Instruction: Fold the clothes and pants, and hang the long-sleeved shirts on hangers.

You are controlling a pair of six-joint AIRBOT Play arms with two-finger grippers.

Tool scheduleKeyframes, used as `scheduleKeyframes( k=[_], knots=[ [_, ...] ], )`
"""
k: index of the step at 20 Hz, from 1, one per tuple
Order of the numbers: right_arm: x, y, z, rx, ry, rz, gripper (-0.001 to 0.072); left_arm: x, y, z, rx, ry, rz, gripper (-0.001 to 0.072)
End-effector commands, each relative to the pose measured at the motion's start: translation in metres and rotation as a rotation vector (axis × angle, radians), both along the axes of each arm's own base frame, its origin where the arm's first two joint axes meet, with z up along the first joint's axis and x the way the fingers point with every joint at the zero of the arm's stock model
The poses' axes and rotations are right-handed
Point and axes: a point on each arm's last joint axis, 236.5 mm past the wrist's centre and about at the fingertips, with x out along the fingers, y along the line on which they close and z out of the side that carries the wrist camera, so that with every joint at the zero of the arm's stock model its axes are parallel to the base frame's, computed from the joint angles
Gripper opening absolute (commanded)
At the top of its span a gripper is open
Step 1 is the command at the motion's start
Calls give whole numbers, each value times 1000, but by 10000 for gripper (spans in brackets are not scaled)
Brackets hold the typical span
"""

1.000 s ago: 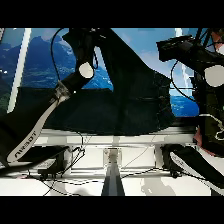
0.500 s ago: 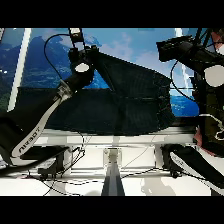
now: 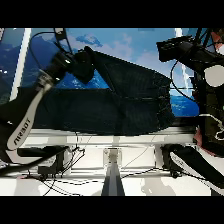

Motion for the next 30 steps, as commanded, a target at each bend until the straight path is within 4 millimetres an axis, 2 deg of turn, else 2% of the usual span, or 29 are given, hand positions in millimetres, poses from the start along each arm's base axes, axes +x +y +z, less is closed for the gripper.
scheduleKeyframes(
  k=[1,2,3,5,8,10,11,12,13,14,15,16,17,18,19,20,21,22,23,25,27,28,30],
  knots=[
    [0,0,0,-2,0,-1,504,-24,26,-18,-141,211,-91,535],
    [1,0,-1,-2,2,-1,504,-35,45,-27,-154,281,-78,526],
    [1,0,-1,-2,2,-1,504,-49,63,-37,-144,355,-85,480],
    [1,0,-1,-2,2,-1,504,-72,80,-54,-97,471,-175,460],
    [1,0,-1,-1,1,-1,504,-82,75,-69,-1,519,-363,462],
    [1,0,-1,-1,2,-1,504,-76,72,-68,93,489,-464,462],
    [1,0,-1,-1,2,0,504,-72,77,-64,181,470,-516,460],
    [1,0,-1,-1,2,0,504,-67,90,-57,314,461,-563,396],
    [1,0,-1,-1,2,-1,504,-62,112,-44,491,466,-592,175],
    [1,0,-1,-1,2,-1,504,-53,140,-24,704,474,-597,26],
    [1,0,-1,-1,2,-1,504,-42,169,11,961,477,-579,22],
    [0,0,-1,-1,3,0,504,-30,189,51,1168,448,-504,22],
    [0,0,-1,0,3,0,504,-17,202,103,1376,380,-395,22],
    [0,0,-1,0,3,0,504,-8,204,154,1565,302,-300,22],
    [0,0,-1,1,2,0,504,-1,195,209,1767,203,-213,23],
    [0,0,-1,1,3,0,504,1,179,255,1908,81,-118,22],
    [0,0,-1,1,3,0,504,-1,156,296,1972,-106,-10,22],
    [0,0,-1,1,3,0,504,-5,136,323,1955,-289,68,22],
    [0,0,-1,2,3,0,504,-11,115,340,1869,-465,118,22],
    [0,0,-1,1,3,0,504,-17,91,345,1547,-698,157,21],
    [0,0,-1,2,3,0,504,-12,76,322,1125,-793,152,21],
    [0,0,-1,2,3,0,504,-3,64,298,894,-786,115,21],
    [0,0,-1,2,3,0,504,13,38,242,536,-683,47,21]
  ],
)
